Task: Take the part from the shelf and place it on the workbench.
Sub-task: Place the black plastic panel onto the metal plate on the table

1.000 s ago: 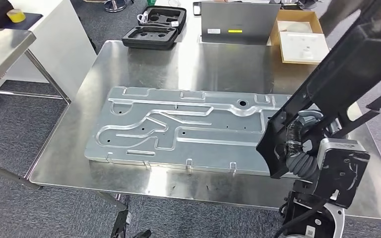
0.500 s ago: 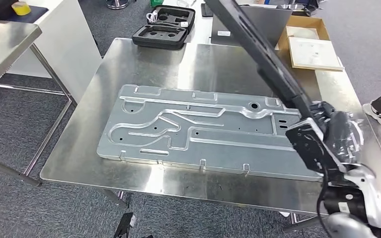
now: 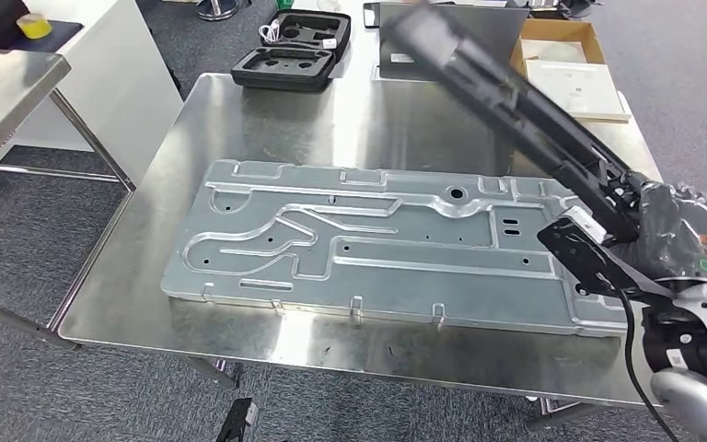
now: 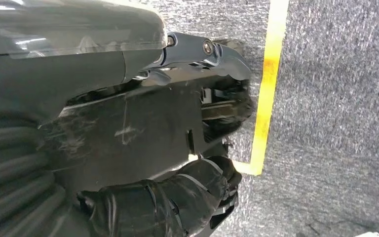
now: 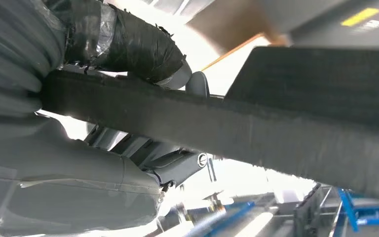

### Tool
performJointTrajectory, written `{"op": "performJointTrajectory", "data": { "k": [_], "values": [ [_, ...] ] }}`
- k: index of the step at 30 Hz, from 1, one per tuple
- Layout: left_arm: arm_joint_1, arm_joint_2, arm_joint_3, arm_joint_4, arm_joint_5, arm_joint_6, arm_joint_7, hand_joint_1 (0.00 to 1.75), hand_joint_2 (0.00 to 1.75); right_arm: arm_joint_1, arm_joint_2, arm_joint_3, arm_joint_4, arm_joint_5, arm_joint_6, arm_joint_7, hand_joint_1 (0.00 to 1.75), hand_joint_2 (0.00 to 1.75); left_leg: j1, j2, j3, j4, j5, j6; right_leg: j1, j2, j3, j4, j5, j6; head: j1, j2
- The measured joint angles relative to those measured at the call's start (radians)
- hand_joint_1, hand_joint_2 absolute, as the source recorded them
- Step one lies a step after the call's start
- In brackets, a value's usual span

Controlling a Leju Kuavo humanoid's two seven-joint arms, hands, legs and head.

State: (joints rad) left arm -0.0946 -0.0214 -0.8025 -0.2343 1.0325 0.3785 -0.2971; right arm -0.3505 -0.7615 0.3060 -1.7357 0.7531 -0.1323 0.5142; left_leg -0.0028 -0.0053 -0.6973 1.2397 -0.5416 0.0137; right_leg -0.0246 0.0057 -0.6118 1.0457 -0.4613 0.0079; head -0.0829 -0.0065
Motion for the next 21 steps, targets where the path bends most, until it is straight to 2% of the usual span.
{"op": "performJointTrajectory", "data": {
  "k": [2,3,6,8,10,12,13,14,16,18,19,21],
  "values": [
    [-0.001,0.0,0.0,0.001,0.002,-0.009,-0.005,0.0,1.75,-0.028,-0.02,0.001,0.019,0.032,0.099,0.0,1.75,1.75,-0.004,0.0,0.056,-0.127,0.064,0.012,0.001,0.002,0.001,0.0,-0.002,0.002,0.001,0.0],
    [-0.003,0.001,0.0,0.002,0.003,-0.014,-0.01,0.0,1.75,-0.045,-0.028,0.004,0.032,0.05,0.144,0.0,1.75,1.75,-0.007,-0.001,0.077,-0.173,0.078,0.016,0.001,0.002,-0.001,0.001,-0.001,0.005,0.0,0.0],
    [-0.004,0.002,0.0,0.004,0.009,-0.024,-0.032,0.0,1.75,-0.081,-0.058,0.015,0.074,0.108,0.264,0.0,1.75,1.75,-0.011,-0.003,0.093,-0.212,0.078,0.025,0.0,0.001,-0.004,-0.005,0.003,0.021,0.0,0.0],
    [-0.004,0.002,0.0,0.006,0.014,-0.025,-0.043,0.0,1.75,-0.084,-0.08,0.025,0.092,0.135,0.314,0.0,1.75,1.75,-0.007,-0.004,0.101,-0.229,0.087,0.034,-0.001,-0.002,-0.01,0.011,-0.012,0.029,0.002,0.0],
    [-0.005,0.002,0.0,0.007,0.016,-0.026,-0.05,0.0,1.75,-0.086,-0.099,0.037,0.106,0.15,0.336,0.0,0.87,0.87,-0.006,-0.003,0.107,-0.237,0.091,0.041,-0.001,-0.003,-0.052,0.101,-0.06,0.031,0.006,0.0],
    [-0.005,0.002,0.0,0.008,0.016,-0.024,-0.055,0.0,1.75,-0.085,-0.112,0.049,0.117,0.155,0.343,0.0,0.0,0.0,-0.008,-0.002,0.107,-0.236,0.089,0.045,-0.002,-0.002,-0.114,0.223,-0.105,0.036,0.008,0.0],
    [-0.004,0.002,0.0,0.008,0.015,-0.022,-0.056,0.0,1.75,-0.085,-0.118,0.056,0.121,0.156,0.343,0.0,0.0,0.0,-0.008,-0.002,0.108,-0.234,0.087,0.045,-0.003,-0.002,-0.13,0.25,-0.105,0.038,0.007,0.0],
    [-0.004,0.001,0.0,0.009,0.014,-0.019,-0.059,0.0,1.75,-0.084,-0.124,0.062,0.126,0.157,0.343,0.0,0.0,0.0,-0.007,-0.002,0.108,-0.231,0.084,0.045,-0.005,-0.003,-0.131,0.243,-0.087,0.041,0.007,0.0],
    [-0.004,0.001,0.0,0.009,0.009,-0.011,-0.068,0.0,0.87,-0.082,-0.138,0.074,0.133,0.158,0.341,0.0,0.0,0.0,-0.005,-0.003,0.109,-0.219,0.075,0.04,-0.011,-0.004,-0.083,0.135,-0.024,0.047,0.008,0.0],
    [-0.005,0.002,0.0,0.01,0.006,-0.002,-0.082,0.0,0.0,-0.08,-0.152,0.083,0.138,0.157,0.339,0.0,0.0,0.0,-0.008,-0.006,0.102,-0.201,0.063,0.03,-0.012,-0.003,-0.036,0.038,0.007,0.045,0.012,0.0],
    [-0.005,0.002,0.0,0.011,0.008,0.002,-0.09,0.0,0.0,-0.078,-0.157,0.086,0.14,0.157,0.337,0.0,0.0,0.0,-0.011,-0.007,0.099,-0.195,0.059,0.026,-0.011,-0.002,-0.028,0.02,0.006,0.041,0.012,0.0],
    [-0.004,0.002,0.0,0.011,0.018,0.005,-0.102,0.0,0.0,-0.074,-0.166,0.088,0.142,0.155,0.333,0.0,0.0,0.0,-0.013,-0.008,0.097,-0.194,0.058,0.022,-0.009,0.001,-0.029,0.021,0.004,0.028,0.011,0.0]
  ]
}}
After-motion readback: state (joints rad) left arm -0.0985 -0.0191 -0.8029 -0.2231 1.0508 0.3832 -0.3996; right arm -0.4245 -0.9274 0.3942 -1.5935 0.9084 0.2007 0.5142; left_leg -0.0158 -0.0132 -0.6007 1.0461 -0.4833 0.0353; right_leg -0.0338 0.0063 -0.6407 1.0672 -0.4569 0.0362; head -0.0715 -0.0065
